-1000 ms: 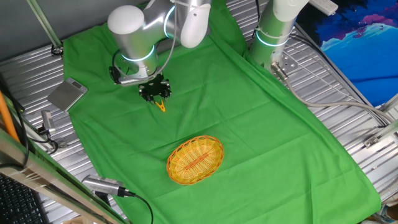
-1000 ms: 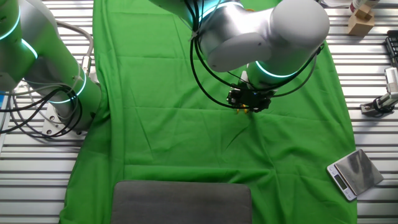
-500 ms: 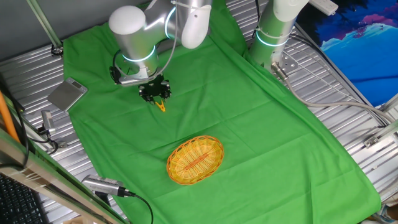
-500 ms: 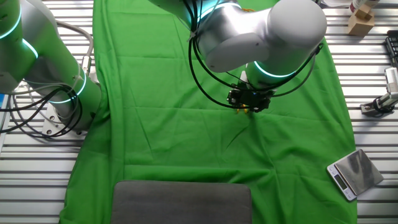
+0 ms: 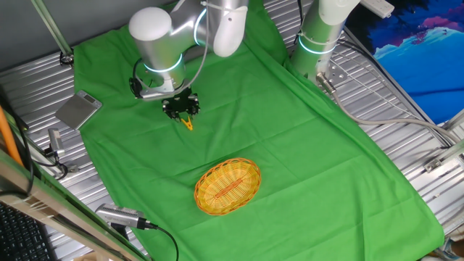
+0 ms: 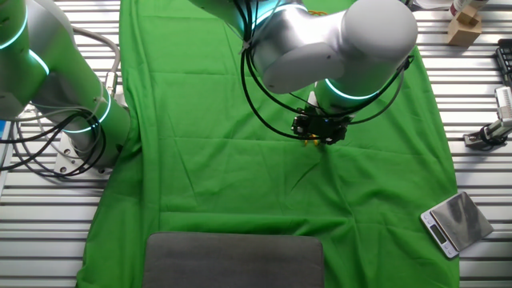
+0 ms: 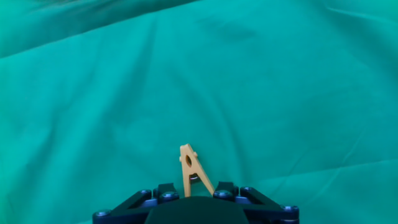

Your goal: Use a clamp

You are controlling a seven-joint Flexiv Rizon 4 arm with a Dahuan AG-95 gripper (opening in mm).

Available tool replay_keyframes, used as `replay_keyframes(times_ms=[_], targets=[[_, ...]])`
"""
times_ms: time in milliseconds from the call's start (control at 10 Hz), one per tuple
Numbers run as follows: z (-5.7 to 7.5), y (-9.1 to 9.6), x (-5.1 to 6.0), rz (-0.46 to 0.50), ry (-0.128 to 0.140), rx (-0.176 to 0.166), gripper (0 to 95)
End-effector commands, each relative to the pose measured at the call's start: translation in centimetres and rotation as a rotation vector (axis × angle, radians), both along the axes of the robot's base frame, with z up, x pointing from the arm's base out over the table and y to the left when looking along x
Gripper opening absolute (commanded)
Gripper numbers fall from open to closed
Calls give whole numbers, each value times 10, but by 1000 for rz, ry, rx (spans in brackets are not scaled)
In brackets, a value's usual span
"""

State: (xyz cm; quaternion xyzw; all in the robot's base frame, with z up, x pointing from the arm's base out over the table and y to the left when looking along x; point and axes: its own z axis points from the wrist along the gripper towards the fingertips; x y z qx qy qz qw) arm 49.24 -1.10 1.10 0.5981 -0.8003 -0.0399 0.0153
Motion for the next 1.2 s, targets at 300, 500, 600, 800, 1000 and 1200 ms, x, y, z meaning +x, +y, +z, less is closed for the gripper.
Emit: replay_keyframes(times_ms=[300, 500, 600, 800, 1000, 1200], targets=[[-4, -1, 0, -1, -7, -3, 380], [-6, -2, 0, -1, -9, -3, 380], [-6, -2, 0, -3, -8, -4, 380], [-6, -2, 0, -9, -11, -2, 190], [-6, -2, 0, -14, -19, -4, 0], [-5, -1, 0, -23, -18, -1, 0]])
